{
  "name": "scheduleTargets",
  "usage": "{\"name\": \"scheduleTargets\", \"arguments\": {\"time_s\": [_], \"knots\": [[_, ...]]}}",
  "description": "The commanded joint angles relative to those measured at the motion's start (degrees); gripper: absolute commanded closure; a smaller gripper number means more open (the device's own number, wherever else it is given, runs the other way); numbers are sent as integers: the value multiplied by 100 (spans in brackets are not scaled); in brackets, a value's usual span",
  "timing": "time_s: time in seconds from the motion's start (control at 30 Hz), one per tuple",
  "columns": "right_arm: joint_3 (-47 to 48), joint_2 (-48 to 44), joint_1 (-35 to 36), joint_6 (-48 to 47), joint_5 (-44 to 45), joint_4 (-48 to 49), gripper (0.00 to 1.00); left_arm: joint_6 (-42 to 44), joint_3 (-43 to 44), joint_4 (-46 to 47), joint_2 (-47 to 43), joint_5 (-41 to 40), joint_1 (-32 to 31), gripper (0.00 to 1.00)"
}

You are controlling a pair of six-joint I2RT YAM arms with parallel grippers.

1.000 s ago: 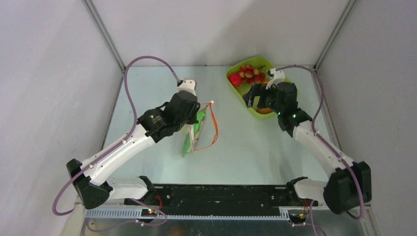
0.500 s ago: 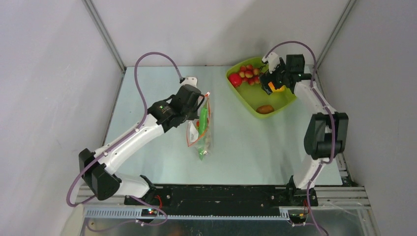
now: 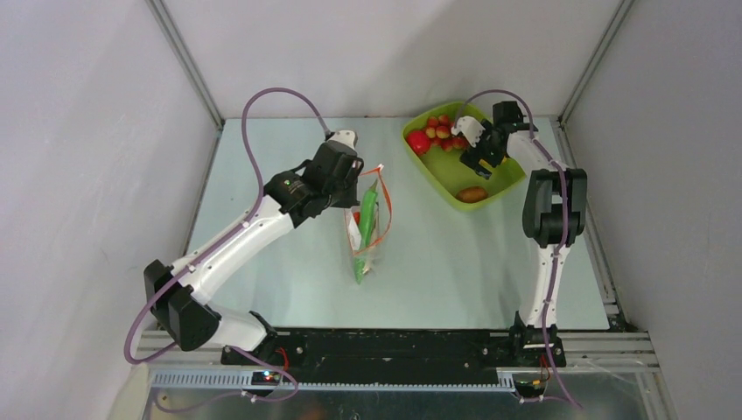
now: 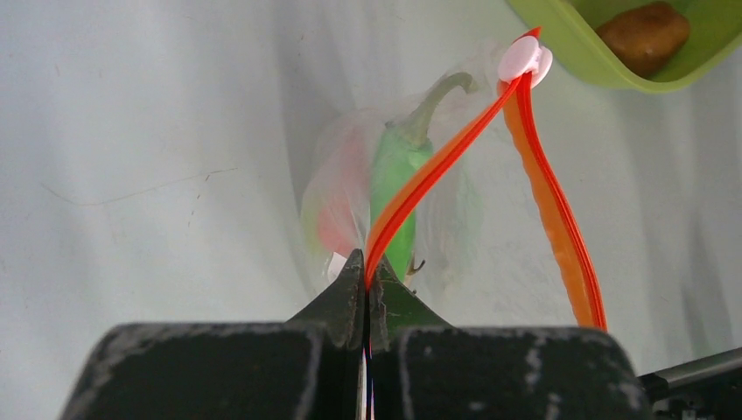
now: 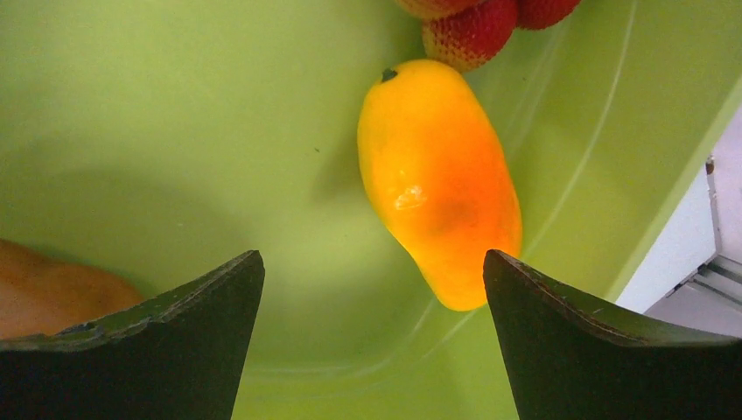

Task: Place the food in the zip-top bag and seal the zipper
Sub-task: Pick up the fake fruit from the bin.

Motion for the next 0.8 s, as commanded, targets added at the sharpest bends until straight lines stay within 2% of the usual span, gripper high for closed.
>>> {"name": "scheduleTargets", "arguments": {"time_s": [0.0, 0.33, 0.77], "knots": [[329, 222, -83, -384, 432, 389, 1, 86, 287, 201, -24, 246, 20, 100], [224, 606, -71, -464, 378, 1219, 4, 36, 322, 236, -140, 400, 21, 99], [293, 849, -71, -564, 99, 1080, 14, -4, 327, 188, -149, 111, 28, 100]]}}
